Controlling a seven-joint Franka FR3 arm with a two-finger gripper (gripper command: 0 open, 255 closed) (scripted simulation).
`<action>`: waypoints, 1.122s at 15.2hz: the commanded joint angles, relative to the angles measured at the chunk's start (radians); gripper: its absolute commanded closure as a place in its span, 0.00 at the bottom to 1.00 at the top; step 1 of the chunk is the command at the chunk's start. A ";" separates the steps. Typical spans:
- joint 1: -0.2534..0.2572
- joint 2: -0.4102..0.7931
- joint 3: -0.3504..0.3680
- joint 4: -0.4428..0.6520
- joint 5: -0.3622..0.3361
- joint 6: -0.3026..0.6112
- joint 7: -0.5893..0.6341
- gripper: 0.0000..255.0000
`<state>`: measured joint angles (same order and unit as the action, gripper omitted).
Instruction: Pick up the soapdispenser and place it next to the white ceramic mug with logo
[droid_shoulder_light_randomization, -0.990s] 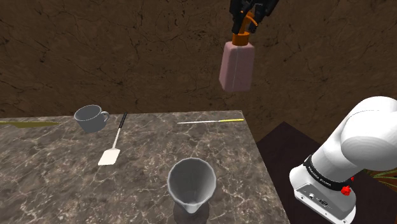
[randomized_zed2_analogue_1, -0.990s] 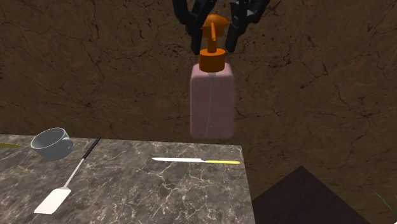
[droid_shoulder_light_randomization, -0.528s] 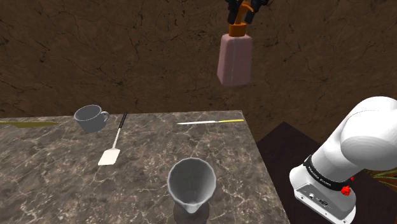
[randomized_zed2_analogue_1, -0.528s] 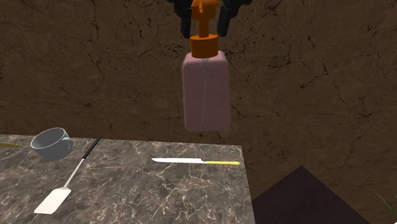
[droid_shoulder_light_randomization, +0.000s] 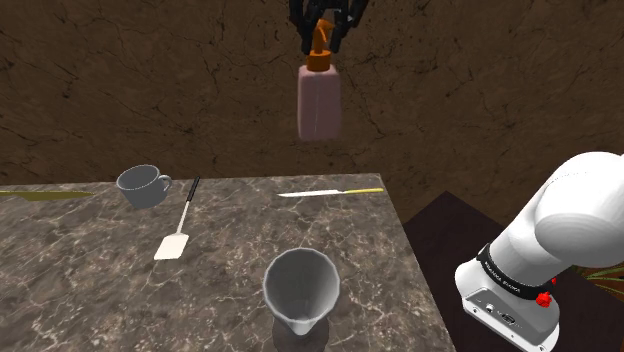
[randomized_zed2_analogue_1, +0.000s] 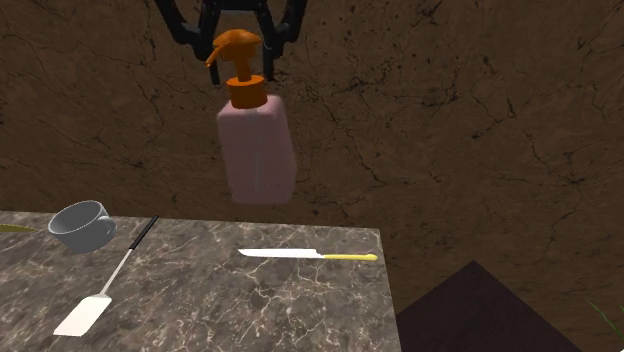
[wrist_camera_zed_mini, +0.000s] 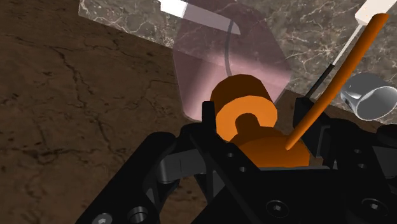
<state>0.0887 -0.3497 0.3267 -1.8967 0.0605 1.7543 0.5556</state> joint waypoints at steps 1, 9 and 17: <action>-0.002 0.076 0.029 0.047 -0.020 0.027 0.032 1.00; 0.025 0.393 0.117 0.287 -0.159 0.074 0.171 1.00; 0.152 0.768 0.130 0.681 -0.338 0.011 0.276 1.00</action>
<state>0.2219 0.3698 0.4581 -1.2718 -0.2564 1.7778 0.8226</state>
